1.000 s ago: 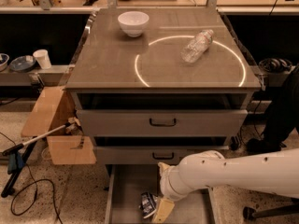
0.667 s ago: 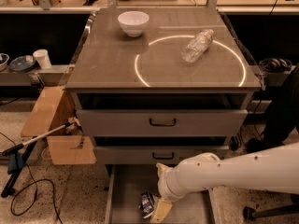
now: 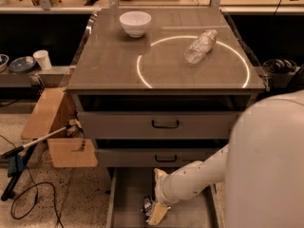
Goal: Pick blue chip bag from bottom drawer and place on counter
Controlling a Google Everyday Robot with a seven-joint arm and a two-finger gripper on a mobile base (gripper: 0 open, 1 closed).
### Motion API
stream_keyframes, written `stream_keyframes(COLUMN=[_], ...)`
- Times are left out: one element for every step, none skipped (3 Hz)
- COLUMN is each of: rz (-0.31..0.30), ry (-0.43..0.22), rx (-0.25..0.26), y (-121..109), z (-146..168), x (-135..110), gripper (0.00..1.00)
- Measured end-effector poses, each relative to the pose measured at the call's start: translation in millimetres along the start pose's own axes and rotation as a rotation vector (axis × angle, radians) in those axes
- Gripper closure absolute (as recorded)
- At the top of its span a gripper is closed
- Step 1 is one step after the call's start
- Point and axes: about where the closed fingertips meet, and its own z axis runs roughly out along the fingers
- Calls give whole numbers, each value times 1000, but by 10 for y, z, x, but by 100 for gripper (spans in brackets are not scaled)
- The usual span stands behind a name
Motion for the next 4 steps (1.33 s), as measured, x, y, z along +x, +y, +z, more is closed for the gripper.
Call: stream_keyframes(rz=[6, 20, 22, 28], ry=[19, 56, 50, 81], rx=[8, 1, 12, 37], y=[-76, -67, -64, -93], z=[301, 808, 835, 1016], x=[55, 118, 128, 203], gripper=[0, 0, 0, 0])
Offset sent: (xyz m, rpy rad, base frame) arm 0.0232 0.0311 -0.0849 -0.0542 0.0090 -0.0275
